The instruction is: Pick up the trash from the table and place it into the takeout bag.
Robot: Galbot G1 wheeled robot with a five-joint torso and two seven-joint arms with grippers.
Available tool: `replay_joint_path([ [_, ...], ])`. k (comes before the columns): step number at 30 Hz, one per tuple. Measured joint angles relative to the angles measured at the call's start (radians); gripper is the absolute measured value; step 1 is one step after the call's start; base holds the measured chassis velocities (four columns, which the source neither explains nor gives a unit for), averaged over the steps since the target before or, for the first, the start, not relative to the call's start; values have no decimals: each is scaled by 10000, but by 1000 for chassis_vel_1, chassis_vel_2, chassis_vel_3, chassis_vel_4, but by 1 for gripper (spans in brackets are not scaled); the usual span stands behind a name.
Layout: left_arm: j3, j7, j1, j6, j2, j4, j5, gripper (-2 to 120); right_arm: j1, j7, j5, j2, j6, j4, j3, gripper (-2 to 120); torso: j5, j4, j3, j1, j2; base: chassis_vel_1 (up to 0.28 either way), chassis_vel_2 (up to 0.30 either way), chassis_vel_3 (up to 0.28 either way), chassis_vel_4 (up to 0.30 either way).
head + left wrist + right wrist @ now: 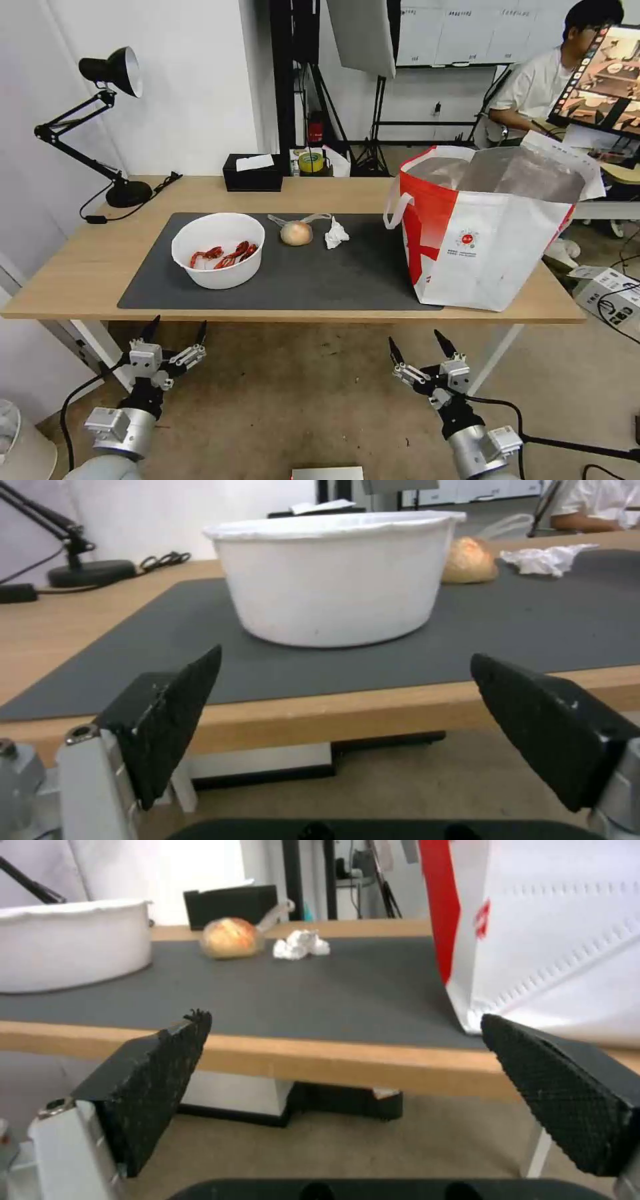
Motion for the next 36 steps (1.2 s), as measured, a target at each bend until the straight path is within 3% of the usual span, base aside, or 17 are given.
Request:
replay_joint_path([
  [4, 40, -14, -79, 0, 63, 10, -27, 100, 382, 51, 222, -517, -299, 309, -185, 100, 3, 1, 0, 0, 0, 0, 0, 0, 0],
  [11, -48, -36, -90, -3, 144, -21, -82, 100, 2656, -303, 1916, -2258, -1047, 452, -765, 100, 1, 4, 1, 1, 0, 0, 0, 0, 0],
  [17, -76, -39, -83, -4, 130, -37, -85, 100, 4048, -403, 2748, -2794, -1500, 140, -1442, 100, 1, 4, 2, 2, 0, 0, 0, 0, 0],
  [19, -100, -39, -82, -4, 107, -45, -85, 100, 5085, -319, 3058, -2911, -1766, -210, -2091, 100, 2, 1, 2, 1, 0, 0, 0, 0, 0],
  [25, -254, -45, -28, -6, 94, -73, -102, 100, 7631, 452, 3549, -2711, -2584, -1096, -3891, 100, 0, 5, 2, 2, 0, 0, 0, 0, 0],
  [27, -337, -71, -1, -7, 73, -73, -114, 100, 8766, 1255, 3969, -2360, -3142, -1630, -4924, 100, 0, 4, 2, 2, 0, 0, 0, 0, 0],
  [29, -345, -70, 8, -7, 66, -73, -115, 100, 8984, 1394, 4045, -2279, -3226, -1740, -5104, 100, 2, 3, 2, 2, -1, 0, 0, 0, 0],
  [30, -375, -58, 59, -7, 38, -73, -115, 100, 9782, 1870, 4214, -1935, -3511, -2234, -5742, 100, 1, 4, 2, 3, -1, 0, 0, 0, 0],
  [33, -392, -55, 98, -7, 17, -73, -115, 100, 10529, 2348, 4330, -1621, -3790, -2674, -6189, 100, 1, 5, 2, 2, -1, 0, 0, 0, 0],
  [36, -420, -45, 95, -7, 26, -59, -113, 100, 11724, 3623, 4995, -989, -4557, -3469, -6808, 100, 0, 3, 1, 2, 0, 0, 0, 0, 0],
])
